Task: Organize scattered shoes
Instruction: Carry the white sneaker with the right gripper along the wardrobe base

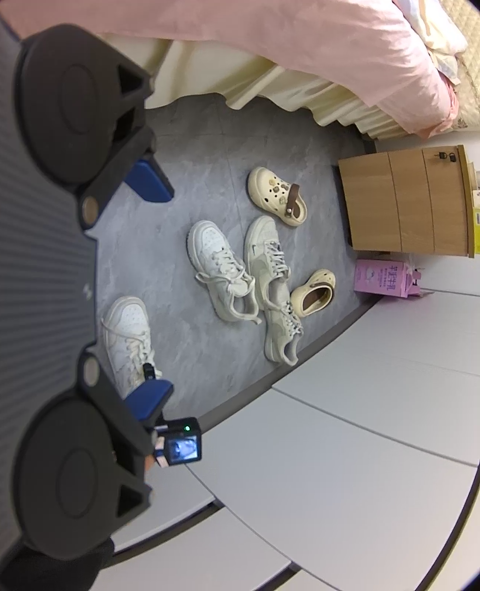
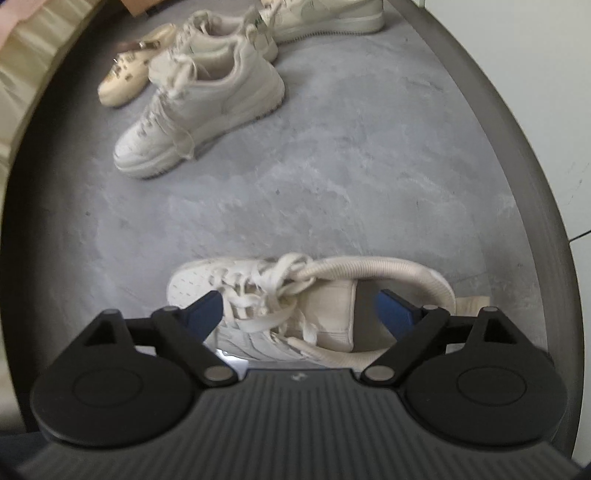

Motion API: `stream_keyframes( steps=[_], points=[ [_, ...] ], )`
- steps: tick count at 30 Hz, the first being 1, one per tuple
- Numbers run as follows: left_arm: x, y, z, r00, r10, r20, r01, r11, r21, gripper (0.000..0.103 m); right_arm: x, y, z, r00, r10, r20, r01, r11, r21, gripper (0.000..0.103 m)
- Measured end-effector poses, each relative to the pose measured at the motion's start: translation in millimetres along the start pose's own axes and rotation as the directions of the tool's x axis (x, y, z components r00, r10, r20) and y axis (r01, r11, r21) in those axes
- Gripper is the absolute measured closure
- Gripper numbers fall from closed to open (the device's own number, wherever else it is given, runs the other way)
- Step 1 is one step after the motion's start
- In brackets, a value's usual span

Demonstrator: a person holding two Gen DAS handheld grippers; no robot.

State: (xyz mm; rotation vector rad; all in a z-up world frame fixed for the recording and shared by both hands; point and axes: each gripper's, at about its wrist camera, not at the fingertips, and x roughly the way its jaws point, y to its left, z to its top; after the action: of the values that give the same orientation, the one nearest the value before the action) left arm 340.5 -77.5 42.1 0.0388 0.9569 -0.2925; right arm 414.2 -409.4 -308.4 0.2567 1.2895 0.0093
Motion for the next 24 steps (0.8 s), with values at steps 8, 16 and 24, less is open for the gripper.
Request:
stream_keyframes(
  steps=[8,16,24],
  points=[
    [4.4,2.0,-1.4,1.0,-0.001,-0.015,0.001,1.0,0.001,0.0,41.1,-2.0,-21.3,0.995,0.041,-0.087,-0.038,0.999,0.031,0.009],
    [6.6,6.5,-0.2,1.0,0.0,-0.02,0.0,1.0,-0.016,0.0,22.7,-15.6,-21.6,0.984,0.178,0.011,-0.178,0.983,0.053,0.011],
    [1.9,-5.5,-0.4,0.999,-0.051,-0.02,0.051,0.999,0.008,0.0,2.8,-15.2,-17.0,0.94,0.326,0.105,-0.333,0.941,0.055,0.026]
  ],
)
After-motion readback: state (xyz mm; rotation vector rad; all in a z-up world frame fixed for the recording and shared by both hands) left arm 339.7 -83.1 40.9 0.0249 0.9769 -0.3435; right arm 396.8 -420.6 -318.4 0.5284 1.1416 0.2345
